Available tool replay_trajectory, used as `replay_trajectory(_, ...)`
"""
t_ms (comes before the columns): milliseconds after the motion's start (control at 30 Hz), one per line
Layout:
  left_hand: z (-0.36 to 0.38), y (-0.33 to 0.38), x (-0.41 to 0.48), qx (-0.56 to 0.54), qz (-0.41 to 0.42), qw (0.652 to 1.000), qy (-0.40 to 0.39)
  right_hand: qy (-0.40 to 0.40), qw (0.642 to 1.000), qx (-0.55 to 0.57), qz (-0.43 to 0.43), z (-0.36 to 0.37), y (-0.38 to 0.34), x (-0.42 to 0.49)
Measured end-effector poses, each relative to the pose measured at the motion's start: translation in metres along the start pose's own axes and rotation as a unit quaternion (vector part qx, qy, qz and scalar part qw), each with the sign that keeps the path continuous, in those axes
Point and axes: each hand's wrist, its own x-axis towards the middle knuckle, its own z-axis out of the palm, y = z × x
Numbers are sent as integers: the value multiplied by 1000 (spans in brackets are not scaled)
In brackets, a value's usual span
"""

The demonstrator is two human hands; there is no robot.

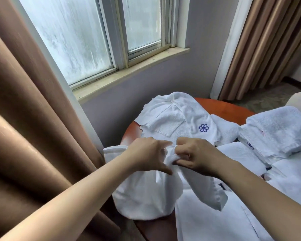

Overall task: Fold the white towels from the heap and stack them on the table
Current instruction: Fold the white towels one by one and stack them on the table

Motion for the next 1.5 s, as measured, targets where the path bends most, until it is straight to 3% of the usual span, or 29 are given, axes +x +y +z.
replay_trajectory(200,1,7,10,-132,8,991,-31,-63,997,2,32,-16,-3,-5)
replay_trajectory(400,3,-2,7,-87,10,996,10,-147,978,-1,150,-8,22,-21)
replay_trajectory(533,2,-10,2,-79,-24,997,9,-56,965,154,203,-7,39,-32)
replay_trajectory(800,2,-24,-1,-115,-63,991,17,66,926,297,223,-16,37,-31)
replay_trajectory(967,10,-33,1,-222,-92,970,33,171,823,433,326,-16,35,-27)
replay_trajectory(1033,12,-36,3,-269,-89,958,45,198,780,497,325,-15,33,-24)
replay_trajectory(1100,13,-40,4,-309,-91,945,56,198,761,538,305,-16,31,-24)
replay_trajectory(1267,13,-48,6,-365,-111,923,56,120,783,550,264,-13,32,-31)
replay_trajectory(1433,11,-47,5,-278,-115,953,-19,159,783,538,270,-8,29,-28)
replay_trajectory(1500,10,-41,5,-260,-119,958,-9,168,788,532,261,-10,25,-25)
